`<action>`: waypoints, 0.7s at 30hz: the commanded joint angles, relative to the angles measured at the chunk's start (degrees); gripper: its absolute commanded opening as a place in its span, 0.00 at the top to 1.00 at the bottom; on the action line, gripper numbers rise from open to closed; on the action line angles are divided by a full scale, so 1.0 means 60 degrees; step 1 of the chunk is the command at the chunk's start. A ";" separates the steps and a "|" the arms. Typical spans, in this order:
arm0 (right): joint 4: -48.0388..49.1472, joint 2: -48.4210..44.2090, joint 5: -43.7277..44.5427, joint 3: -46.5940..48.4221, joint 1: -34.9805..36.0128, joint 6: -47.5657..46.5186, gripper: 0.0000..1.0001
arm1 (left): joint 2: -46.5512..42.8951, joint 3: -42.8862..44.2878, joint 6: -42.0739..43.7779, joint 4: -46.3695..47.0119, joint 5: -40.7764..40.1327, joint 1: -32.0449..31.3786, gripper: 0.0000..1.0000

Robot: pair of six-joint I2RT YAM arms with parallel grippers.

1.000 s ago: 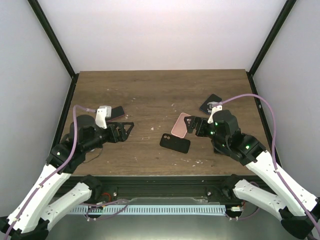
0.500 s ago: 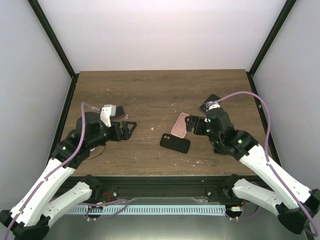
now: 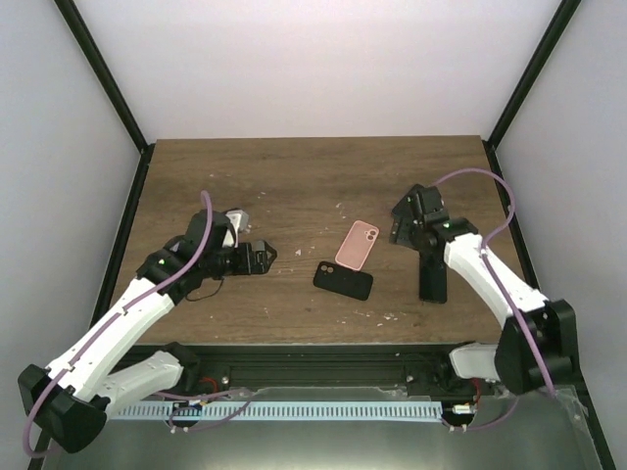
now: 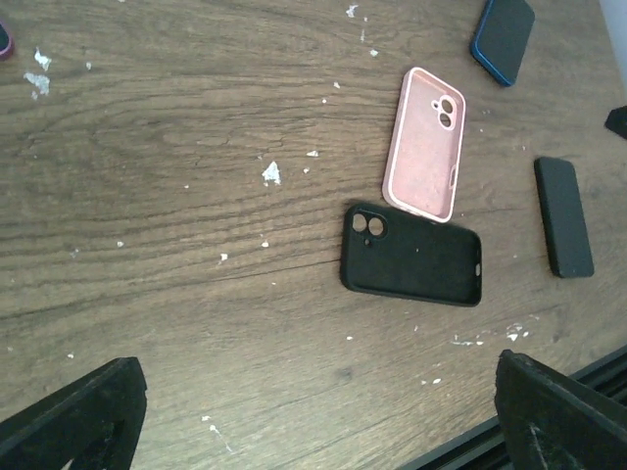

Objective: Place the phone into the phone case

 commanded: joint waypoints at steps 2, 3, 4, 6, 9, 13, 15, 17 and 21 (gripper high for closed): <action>0.0023 0.1216 0.0065 0.0362 -0.1042 0.0269 0.15 | -0.0142 -0.0021 0.0220 -0.0267 -0.0292 -0.0035 0.00; -0.0038 0.1462 0.0051 0.0371 -0.1236 0.0269 0.15 | -0.0119 0.0027 0.0228 -0.0424 -0.0428 -0.0023 0.00; -0.0093 0.1713 0.0040 0.0353 -0.1425 0.0274 0.14 | -0.0091 0.0069 0.0228 -0.0592 -0.0603 -0.0022 0.00; -0.0226 0.2157 0.0025 0.0310 -0.1829 0.0335 0.11 | -0.0089 0.0078 0.0200 -0.0809 -0.0905 -0.0030 0.00; -0.0209 0.2556 -0.0101 0.0211 -0.2416 0.0305 0.08 | -0.0142 -0.0074 0.0336 -0.0675 -0.1052 -0.0029 0.00; -0.0059 0.2713 -0.0350 -0.0009 -0.2796 0.0151 0.01 | -0.0096 -0.0062 0.0531 -0.0568 -0.0396 -0.0030 0.01; 0.0013 0.2847 -0.0498 -0.0090 -0.2945 0.0056 0.00 | -0.0120 -0.0068 0.0558 -0.0507 -0.0158 -0.0027 0.01; 0.0039 0.3014 -0.0580 -0.0146 -0.3064 0.0029 0.00 | -0.0176 -0.0115 0.0569 -0.0427 0.0000 -0.0026 0.01; 0.0102 0.3350 -0.0613 -0.0212 -0.3094 -0.0186 0.00 | -0.0395 -0.0293 0.0838 -0.0034 0.0763 -0.0028 0.00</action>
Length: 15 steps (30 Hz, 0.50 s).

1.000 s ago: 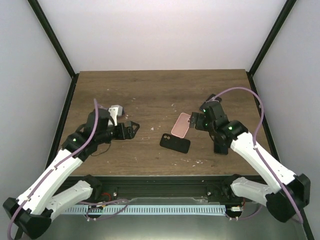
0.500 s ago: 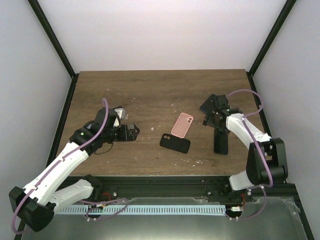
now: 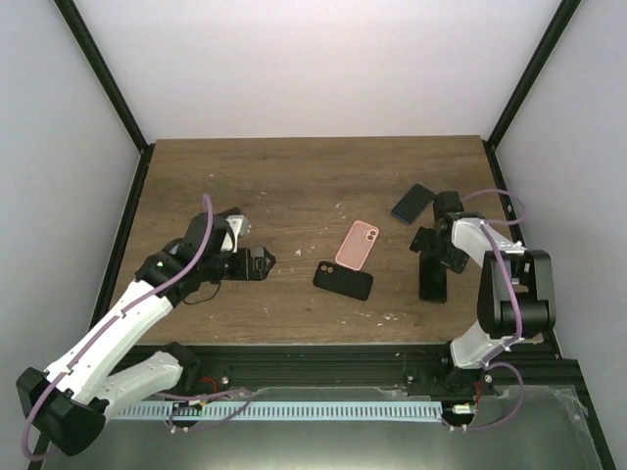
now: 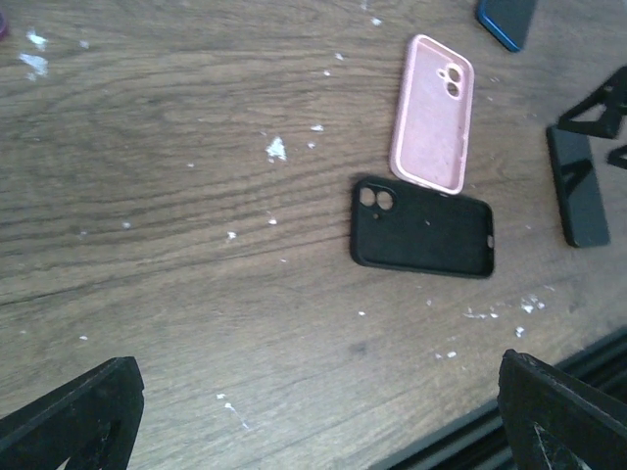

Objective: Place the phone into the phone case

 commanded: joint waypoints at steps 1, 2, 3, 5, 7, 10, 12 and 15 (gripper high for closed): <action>0.0115 0.0461 -0.0125 -0.0104 -0.0140 -0.0482 0.00 | -0.0349 -0.0277 0.0475 0.0542 0.1132 -0.0019 0.00; 0.0090 0.0648 -0.0084 -0.0020 -0.0140 -0.0589 0.01 | -0.0413 -0.0335 0.0484 0.0612 0.1302 -0.0022 0.00; -0.0025 0.0837 -0.0079 0.0097 -0.0147 -0.0670 0.02 | -0.0462 -0.0373 0.0464 0.0645 0.1362 -0.0024 0.00; -0.0020 0.0977 -0.0351 0.0196 -0.0140 -0.0925 0.06 | -0.0564 -0.0501 0.0421 0.0678 0.1343 -0.0019 0.00; 0.0130 0.0898 -0.0586 0.0072 -0.0140 -0.0999 0.08 | -0.0618 -0.0625 0.0376 0.0718 0.1309 -0.0019 0.00; 0.0132 0.0867 -0.0581 -0.0016 -0.0140 -0.1095 0.10 | -0.0609 -0.0679 0.0312 0.0676 0.1261 -0.0017 0.01; 0.0081 0.0936 -0.0543 0.0036 -0.0140 -0.1173 0.13 | -0.0641 -0.0730 0.0283 0.0757 0.1272 -0.0016 0.01; -0.0100 0.1055 -0.0560 0.0217 -0.0140 -0.1231 0.19 | -0.0755 -0.0819 0.0228 0.0937 0.1205 -0.0019 0.01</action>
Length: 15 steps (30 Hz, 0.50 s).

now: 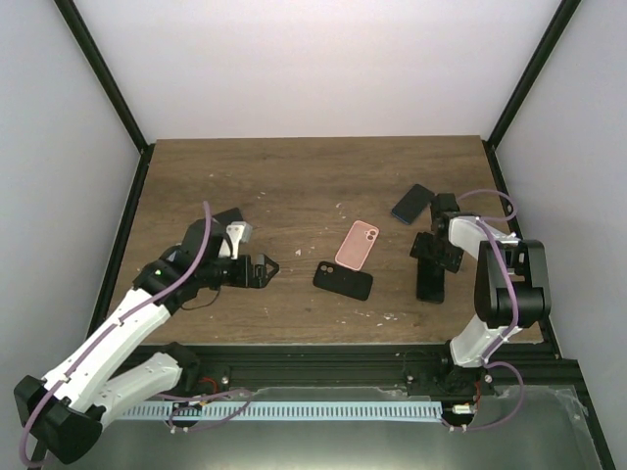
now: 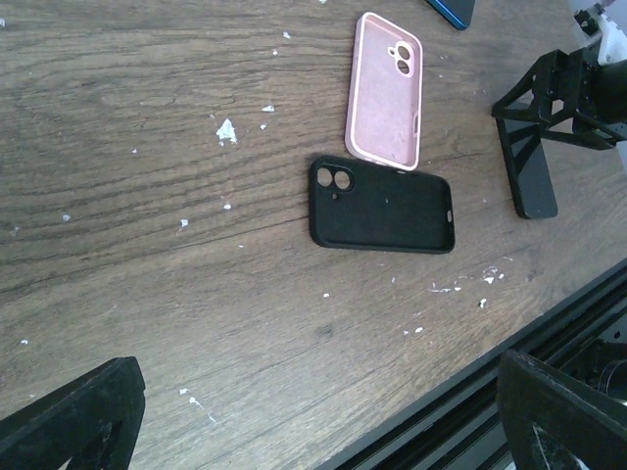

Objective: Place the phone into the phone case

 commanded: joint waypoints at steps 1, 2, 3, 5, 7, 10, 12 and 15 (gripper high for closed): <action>-0.0229 0.0211 -0.0228 0.0229 -0.0107 -0.0199 0.20 | -0.0233 -0.0221 -0.0019 0.0516 0.0008 -0.0022 0.02; -0.0238 0.0176 -0.0229 0.0245 -0.0107 -0.0212 0.21 | -0.0237 -0.0348 -0.0024 0.0707 -0.0053 -0.0019 0.03; -0.0219 0.0144 -0.0247 0.0254 -0.0107 -0.0208 0.23 | -0.0218 -0.0494 -0.0042 0.0940 -0.0165 -0.0015 0.04; -0.0170 0.0107 -0.0413 0.0269 -0.0108 -0.0178 0.26 | 0.0012 -0.0720 -0.0207 0.1306 -0.0360 -0.0012 0.07; -0.0040 0.0062 -0.0726 0.0248 -0.0075 -0.0126 0.28 | 0.0515 -0.0634 -0.0435 0.1341 -0.0409 -0.0013 0.11; 0.0133 0.0034 -0.1137 0.0260 0.0133 -0.0010 0.30 | 0.1419 -0.0333 -0.1118 0.1268 -0.0427 -0.0029 0.17; 0.0231 0.0013 -0.1402 0.0300 0.0408 0.0040 0.31 | 0.1786 -0.0509 -0.1446 0.1819 -0.0222 -0.0035 0.19; 0.0199 0.0070 -0.1397 0.0443 0.0784 0.0089 0.32 | 0.2421 -0.0717 -0.1698 0.3014 0.0222 -0.0051 0.20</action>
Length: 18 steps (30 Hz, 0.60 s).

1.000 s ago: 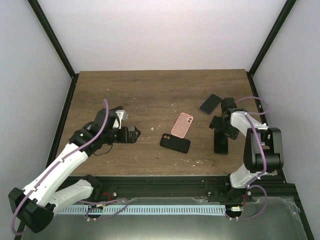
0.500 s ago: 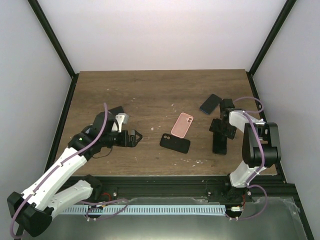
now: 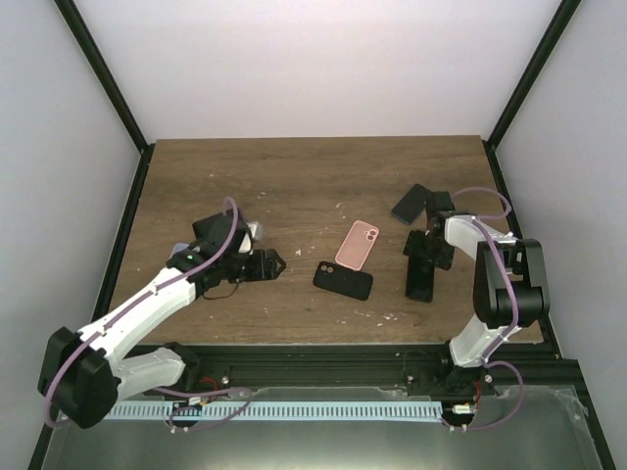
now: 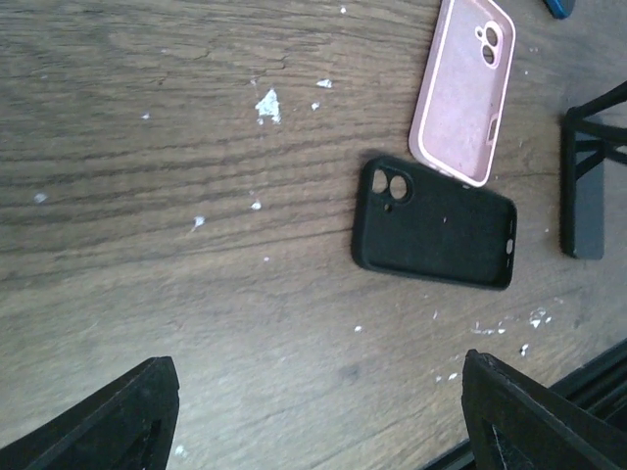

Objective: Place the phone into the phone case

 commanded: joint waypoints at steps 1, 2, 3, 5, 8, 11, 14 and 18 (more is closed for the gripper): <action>0.0120 0.0118 -0.0686 0.0365 0.0550 0.0182 0.32 | 0.0817 -0.0062 -0.0737 0.1796 0.0490 -0.0052 0.20; 0.0115 0.0163 -0.0671 0.0391 0.0563 0.0173 0.32 | 0.1199 0.0030 -0.0773 0.2020 0.0517 -0.0041 0.20; 0.0103 0.0199 -0.0648 0.0400 0.0568 0.0152 0.32 | 0.1600 0.0177 -0.0814 0.2185 0.0484 -0.0049 0.21; 0.0065 0.0223 -0.0624 0.0403 0.0571 0.0068 0.31 | 0.2632 0.0687 -0.0672 0.2335 0.0696 -0.0051 0.21; -0.0096 0.0100 -0.0509 0.0336 0.0629 -0.0087 0.24 | 0.4046 0.1532 -0.0329 0.2629 0.1035 -0.0106 0.22; -0.0279 -0.0006 -0.0308 0.0151 0.0707 -0.0252 0.16 | 0.5092 0.2311 -0.0074 0.2599 0.0811 -0.0186 0.23; -0.0327 -0.0180 -0.0425 -0.0180 0.0751 -0.0366 0.13 | 0.5813 0.2808 0.0018 0.2783 0.0633 -0.0259 0.24; -0.0458 -0.0382 -0.0194 -0.0415 0.0794 -0.0355 0.08 | 0.6847 0.3586 0.0283 0.2529 0.0701 -0.0331 0.24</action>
